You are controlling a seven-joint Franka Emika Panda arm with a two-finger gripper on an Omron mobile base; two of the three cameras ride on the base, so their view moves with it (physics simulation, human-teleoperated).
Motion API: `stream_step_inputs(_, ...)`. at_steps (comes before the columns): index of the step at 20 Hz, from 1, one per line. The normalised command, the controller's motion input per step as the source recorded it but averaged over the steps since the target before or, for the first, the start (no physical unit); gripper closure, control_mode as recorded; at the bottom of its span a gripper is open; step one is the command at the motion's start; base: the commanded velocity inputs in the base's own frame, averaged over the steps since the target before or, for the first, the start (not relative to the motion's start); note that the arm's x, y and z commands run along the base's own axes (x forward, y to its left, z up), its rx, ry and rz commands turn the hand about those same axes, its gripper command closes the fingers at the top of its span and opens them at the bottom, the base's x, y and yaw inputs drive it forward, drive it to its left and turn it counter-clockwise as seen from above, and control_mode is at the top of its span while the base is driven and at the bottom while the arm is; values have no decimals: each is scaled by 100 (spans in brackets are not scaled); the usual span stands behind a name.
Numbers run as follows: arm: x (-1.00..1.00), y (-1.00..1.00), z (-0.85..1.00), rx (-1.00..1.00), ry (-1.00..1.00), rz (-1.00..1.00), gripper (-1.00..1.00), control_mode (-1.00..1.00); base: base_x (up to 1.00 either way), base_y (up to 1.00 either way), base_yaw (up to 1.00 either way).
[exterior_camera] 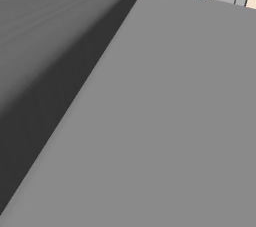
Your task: Organize the utensils by type. Pick up the wooden spoons from the counter and place them in the open cabinet. Then pick up the metallic utensils from the counter and place them in the open drawer.
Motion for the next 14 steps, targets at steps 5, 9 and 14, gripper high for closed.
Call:
stream_step_inputs(5,19,-20,-45,0,7,0,100,-100,0,0,0)
stream_step_inputs(9,22,-1,-46,0,1,0,100,-100,0,0,0)
stream_step_inputs(14,45,0,-26,0,4,2,100,-100,0,0,0)
